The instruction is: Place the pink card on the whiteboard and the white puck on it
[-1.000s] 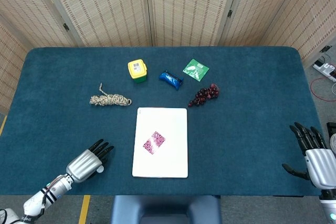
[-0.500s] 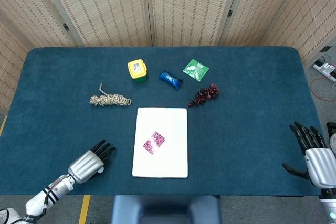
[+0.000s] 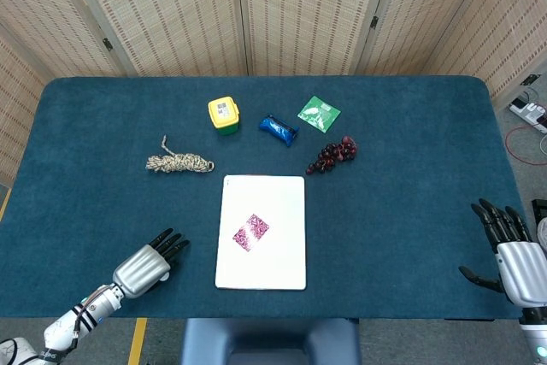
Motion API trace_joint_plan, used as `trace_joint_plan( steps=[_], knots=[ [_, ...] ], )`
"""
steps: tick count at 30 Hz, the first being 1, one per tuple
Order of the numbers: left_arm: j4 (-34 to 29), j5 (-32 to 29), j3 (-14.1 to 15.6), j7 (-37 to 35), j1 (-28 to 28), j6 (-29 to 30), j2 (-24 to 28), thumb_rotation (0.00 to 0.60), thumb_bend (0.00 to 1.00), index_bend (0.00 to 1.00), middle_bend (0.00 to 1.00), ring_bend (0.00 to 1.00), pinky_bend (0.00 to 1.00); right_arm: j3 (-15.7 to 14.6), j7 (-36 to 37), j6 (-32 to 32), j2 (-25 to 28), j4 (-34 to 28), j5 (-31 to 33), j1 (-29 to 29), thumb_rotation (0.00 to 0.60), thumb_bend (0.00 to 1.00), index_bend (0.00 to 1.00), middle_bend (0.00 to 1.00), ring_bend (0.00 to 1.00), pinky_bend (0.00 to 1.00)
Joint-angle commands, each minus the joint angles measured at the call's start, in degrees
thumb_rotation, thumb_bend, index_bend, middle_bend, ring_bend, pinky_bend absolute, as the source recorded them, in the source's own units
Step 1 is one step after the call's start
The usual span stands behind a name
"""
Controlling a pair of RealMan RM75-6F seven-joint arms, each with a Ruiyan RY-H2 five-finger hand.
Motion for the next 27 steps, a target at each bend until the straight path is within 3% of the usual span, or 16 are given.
trace_joint_plan(
  steps=[1, 8, 13, 19, 27],
  knots=[
    [-0.08, 0.06, -0.08, -0.18, 0.01, 0.13, 0.13, 0.600, 0.37, 0.54, 0.12, 0.00, 0.00, 0.01, -0.01, 0.00, 0.01, -0.03, -0.03, 0.02, 0.600, 0.11, 0.04, 0.08, 0.09, 0.00],
    [-2.16, -0.06, -2.22, -1.06, -1.57, 0.55, 1.80, 0.600, 0.37, 0.54, 0.12, 0.00, 0.00, 0.04, -0.17, 0.17, 0.21, -0.26, -0.22, 0.04, 0.600, 0.11, 0.04, 0.08, 0.09, 0.00],
    [-4.61, -0.69, -5.38, -1.47, -4.92, -1.50, 2.15, 0.600, 0.37, 0.54, 0.12, 0.00, 0.00, 0.00, 0.00, 0.21, 0.12, -0.14, -0.20, 0.00, 0.600, 0.11, 0.04, 0.08, 0.09, 0.00],
    [-6.25, -3.26, -9.42, -2.02, -9.66, -6.59, 0.23, 0.600, 0.37, 0.54, 0.12, 0.00, 0.00, -0.01, 0.31, 0.48, 0.20, 0.11, 0.05, -0.27, 0.600, 0.11, 0.04, 0.08, 0.09, 0.00],
    [-8.09, -8.98, -14.36, 2.55, -15.31, -14.12, -3.75, 0.600, 0.37, 0.53, 0.12, 0.00, 0.00, 0.05, 0.92, 1.00, 0.51, 0.38, 0.61, -0.81, 0.600, 0.11, 0.04, 0.08, 0.09, 0.00]
  ],
)
